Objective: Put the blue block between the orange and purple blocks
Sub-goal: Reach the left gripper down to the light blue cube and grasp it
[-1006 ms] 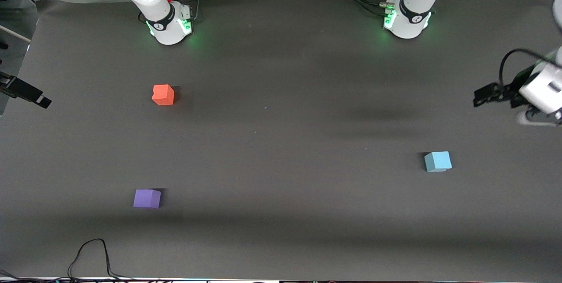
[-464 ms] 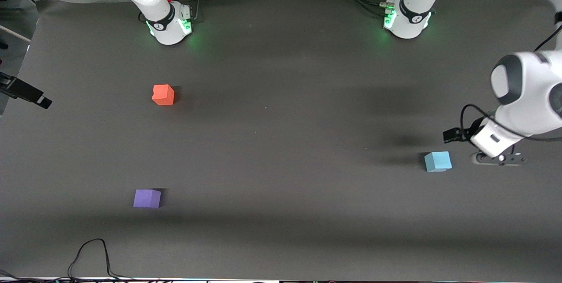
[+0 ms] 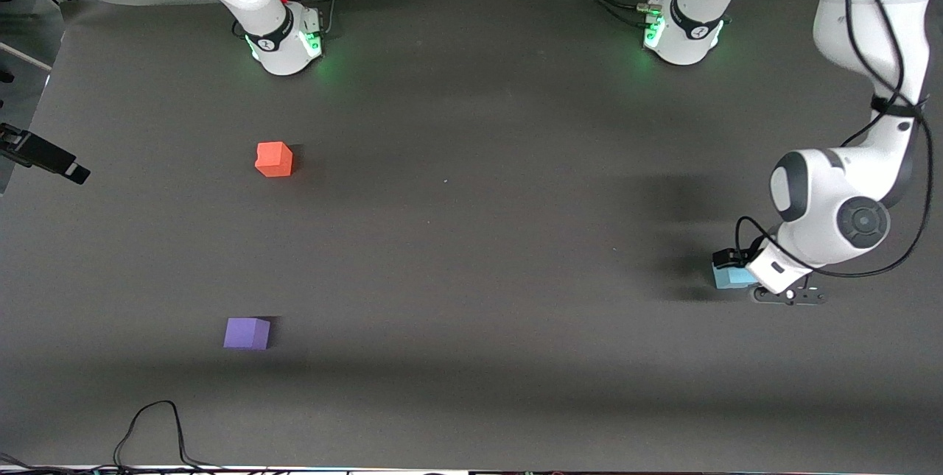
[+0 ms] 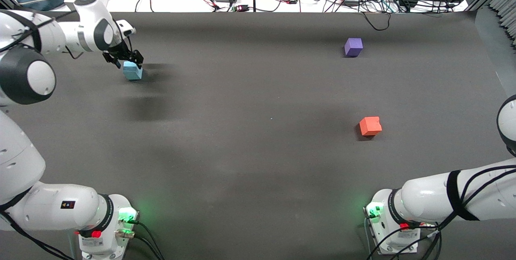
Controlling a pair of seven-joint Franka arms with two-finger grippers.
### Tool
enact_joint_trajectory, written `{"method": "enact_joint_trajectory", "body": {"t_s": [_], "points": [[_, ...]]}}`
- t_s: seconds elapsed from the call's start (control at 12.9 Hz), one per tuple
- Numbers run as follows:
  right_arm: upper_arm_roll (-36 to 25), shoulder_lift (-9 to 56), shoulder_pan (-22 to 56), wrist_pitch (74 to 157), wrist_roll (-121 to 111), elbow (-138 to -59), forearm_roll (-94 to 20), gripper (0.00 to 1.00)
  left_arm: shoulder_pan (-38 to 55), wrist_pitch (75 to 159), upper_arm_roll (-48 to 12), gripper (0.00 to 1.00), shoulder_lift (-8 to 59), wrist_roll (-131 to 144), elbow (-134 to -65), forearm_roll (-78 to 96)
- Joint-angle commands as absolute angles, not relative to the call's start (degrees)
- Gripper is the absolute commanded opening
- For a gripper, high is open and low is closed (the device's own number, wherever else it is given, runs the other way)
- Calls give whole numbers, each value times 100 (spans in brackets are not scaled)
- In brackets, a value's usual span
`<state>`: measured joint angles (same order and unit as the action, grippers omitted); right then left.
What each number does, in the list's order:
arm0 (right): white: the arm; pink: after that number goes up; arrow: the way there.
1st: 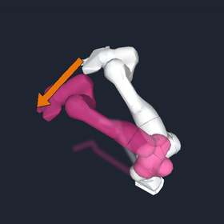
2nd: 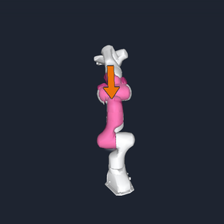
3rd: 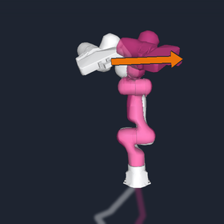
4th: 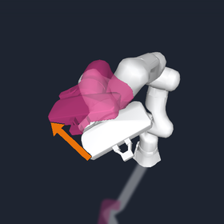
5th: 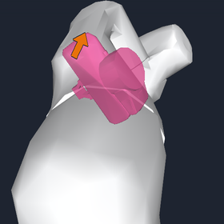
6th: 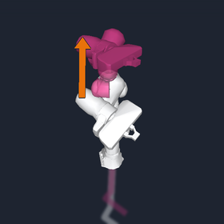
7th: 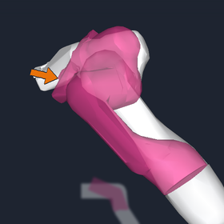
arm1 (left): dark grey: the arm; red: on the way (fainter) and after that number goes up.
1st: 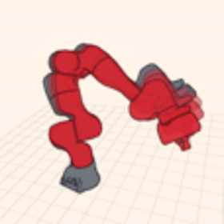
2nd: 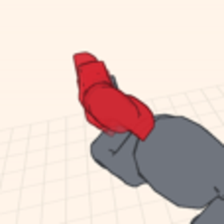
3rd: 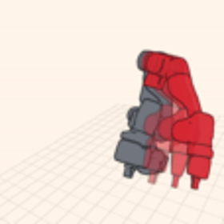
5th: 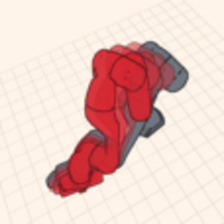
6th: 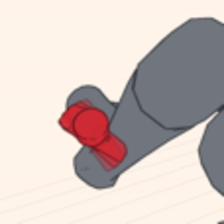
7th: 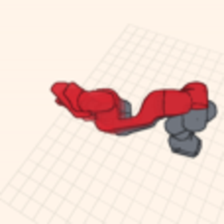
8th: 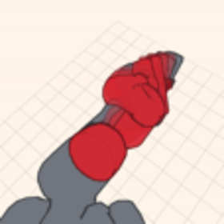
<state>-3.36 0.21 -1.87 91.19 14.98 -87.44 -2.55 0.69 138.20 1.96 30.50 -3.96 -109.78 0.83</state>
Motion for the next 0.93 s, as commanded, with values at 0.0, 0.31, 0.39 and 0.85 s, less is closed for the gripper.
{"method": "enact_joint_trajectory", "body": {"t_s": [0.0, 0.31, 0.39, 0.85], "points": [[-352, -17, -149, 9088, 1433, -8613, -255, 100, 53, 14001, 211, 100, 3181, -466, -10960, 53], [-343, 114, -141, 9097, 1459, -8490, -255, 100, 53, 13992, 202, 50, 3199, -405, -10934, 53], [-343, 132, -141, 9097, 1468, -8508, -255, 100, 53, 13992, 202, 43, 3208, -404, -10925, 61], [-369, 211, -150, 9079, 1529, -8525, -264, 100, 27, 13468, 211, 39, 2972, -440, -10610, 62]]}}
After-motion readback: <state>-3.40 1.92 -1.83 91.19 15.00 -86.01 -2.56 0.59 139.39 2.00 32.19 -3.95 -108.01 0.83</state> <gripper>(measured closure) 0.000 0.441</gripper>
